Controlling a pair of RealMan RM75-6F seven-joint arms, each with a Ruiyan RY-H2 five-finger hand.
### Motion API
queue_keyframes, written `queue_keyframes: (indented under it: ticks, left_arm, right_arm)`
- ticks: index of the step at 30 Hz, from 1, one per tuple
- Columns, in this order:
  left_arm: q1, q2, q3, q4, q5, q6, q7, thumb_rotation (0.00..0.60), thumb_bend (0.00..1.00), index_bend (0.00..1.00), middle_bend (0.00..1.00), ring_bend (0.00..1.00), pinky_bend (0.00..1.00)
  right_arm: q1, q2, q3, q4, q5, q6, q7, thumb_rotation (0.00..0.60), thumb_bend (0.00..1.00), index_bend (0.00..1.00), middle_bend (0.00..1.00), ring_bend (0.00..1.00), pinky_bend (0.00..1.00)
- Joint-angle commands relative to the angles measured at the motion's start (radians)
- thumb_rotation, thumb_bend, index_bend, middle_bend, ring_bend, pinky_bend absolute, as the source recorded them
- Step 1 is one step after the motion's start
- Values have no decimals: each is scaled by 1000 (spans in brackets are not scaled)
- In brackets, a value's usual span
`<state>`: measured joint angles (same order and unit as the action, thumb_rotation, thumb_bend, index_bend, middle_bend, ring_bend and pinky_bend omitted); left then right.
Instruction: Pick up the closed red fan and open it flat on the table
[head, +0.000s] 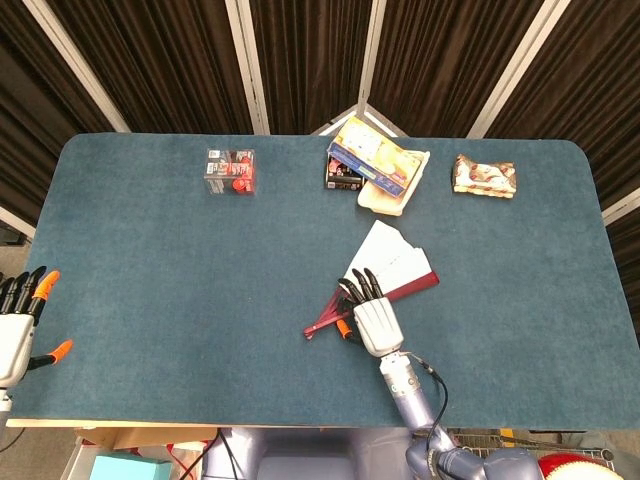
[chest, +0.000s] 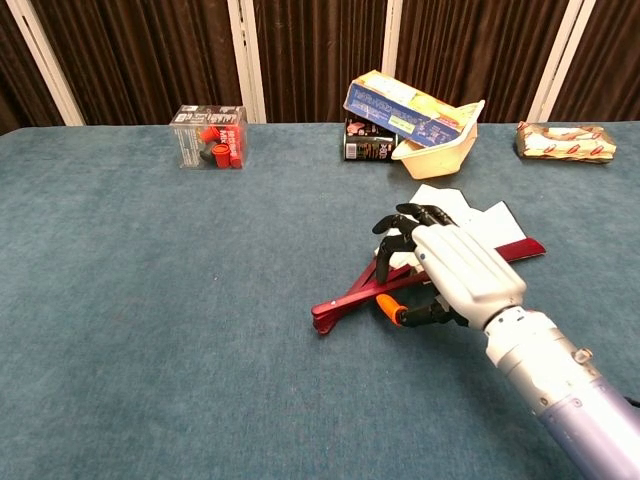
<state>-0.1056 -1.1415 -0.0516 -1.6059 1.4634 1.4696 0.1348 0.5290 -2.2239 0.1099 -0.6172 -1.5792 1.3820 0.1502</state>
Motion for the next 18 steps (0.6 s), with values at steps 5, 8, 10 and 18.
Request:
queue_keyframes:
  ticks: [5, 8, 10, 18]
  left_arm:
    - [0, 0, 0, 0, 2, 2, -2, 600, 0, 0, 0, 0, 0]
    - [0, 0, 0, 0, 3, 2, -3, 600, 0, 0, 0, 0, 0]
    - [0, -1, 1, 0, 4, 3, -2, 600, 0, 0, 0, 0, 0]
    - [1, 0, 0, -1, 5, 5, -3, 600, 0, 0, 0, 0, 0]
  right_arm:
    - [-3, 17, -7, -22, 0, 1, -17, 600, 591, 660, 244, 76, 37]
    - [0, 25, -6, -36, -2, 8, -20, 600, 620, 679, 247, 76, 37]
    - [10, 41, 0, -58, -9, 21, -28, 600, 636, 688, 247, 76, 37]
    - [42, 132, 39, -213, -14, 41, -60, 600, 676, 728, 255, 76, 37]
